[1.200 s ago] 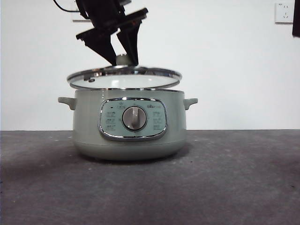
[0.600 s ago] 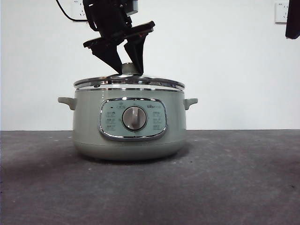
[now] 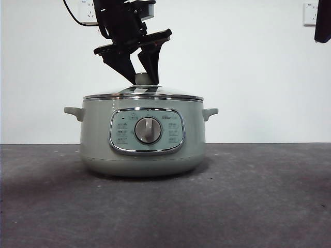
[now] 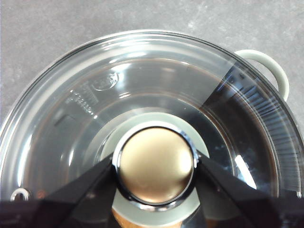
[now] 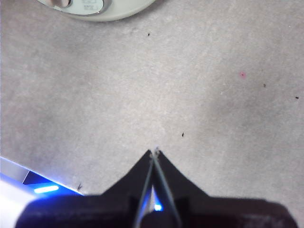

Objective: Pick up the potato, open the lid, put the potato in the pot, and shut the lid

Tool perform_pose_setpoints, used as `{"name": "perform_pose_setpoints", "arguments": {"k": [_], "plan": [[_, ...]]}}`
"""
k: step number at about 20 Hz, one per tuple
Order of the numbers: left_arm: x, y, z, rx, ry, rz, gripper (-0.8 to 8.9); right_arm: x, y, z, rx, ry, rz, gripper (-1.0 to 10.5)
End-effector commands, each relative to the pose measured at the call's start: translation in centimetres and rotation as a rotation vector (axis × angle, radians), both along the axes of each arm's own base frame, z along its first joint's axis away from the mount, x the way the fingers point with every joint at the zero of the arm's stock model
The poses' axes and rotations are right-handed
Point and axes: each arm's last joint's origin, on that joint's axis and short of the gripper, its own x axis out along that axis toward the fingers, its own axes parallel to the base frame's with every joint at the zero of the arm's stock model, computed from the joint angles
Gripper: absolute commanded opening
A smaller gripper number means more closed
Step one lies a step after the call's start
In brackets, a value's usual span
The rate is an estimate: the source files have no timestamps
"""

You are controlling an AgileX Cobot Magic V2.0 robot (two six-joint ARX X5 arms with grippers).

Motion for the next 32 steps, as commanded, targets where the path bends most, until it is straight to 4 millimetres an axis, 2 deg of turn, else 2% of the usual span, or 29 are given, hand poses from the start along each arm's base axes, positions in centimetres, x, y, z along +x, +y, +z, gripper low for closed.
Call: {"name": "perform_pose_setpoints", "arguments": {"k": [1,2,3,7,12,13,15,16,17,21,26,28,32], "plan": [[0.7,-0.2,-1.7,0.014,0.043,0.009,6.02,0.0,0.0,-0.2,0.003,0.001,-0.005,-0.1],[0.7,-0.2,-1.6,0.009,0.043,0.015,7.46,0.0,0.0,-0.2,0.003,0.002,-0.005,-0.1],[0.6,-0.2,-1.6,0.007,0.043,0.017,8.06,0.0,0.0,-0.2,0.002,0.003,-0.004,-0.1],[0.1,0.1,-0.3,-0.007,0.013,0.016,8.16,0.0,0.0,-0.2,0.001,0.004,-0.004,-0.1],[-2.3,1.3,3.6,-0.046,-0.053,0.011,8.1,0.0,0.0,-0.2,0.003,0.006,-0.003,-0.1],[-3.0,1.4,4.2,-0.043,-0.048,0.007,7.57,0.0,0.0,-0.2,0.003,0.006,-0.003,-0.1],[-4.6,2.2,5.3,-0.026,-0.013,0.007,3.98,0.0,0.0,-0.2,0.003,0.006,-0.003,-0.1],[-5.5,2.6,5.8,-0.013,0.01,0.005,1.72,0.0,0.0,-0.2,0.004,0.006,-0.004,-0.1],[-6.2,2.9,6.2,-0.003,0.028,0.001,0.04,0.0,0.0,-0.2,0.004,0.006,-0.004,-0.1],[-8.9,4.2,7.4,0.05,0.099,-0.017,-0.04,0.0,0.0,-0.2,0.004,0.006,-0.006,0.0],[-11.7,5.3,7.2,0.12,0.202,-0.05,-0.04,0.0,0.0,-0.2,0.005,0.006,-0.007,0.0],[-13.6,6.0,6.3,0.138,0.221,-0.054,-0.04,0.0,0.0,-0.2,0.005,0.005,-0.007,0.0],[-17.6,7.9,2.5,0.115,0.234,-0.02,-0.04,0.0,0.0,-0.2,0.004,0.003,-0.008,0.0]]}}
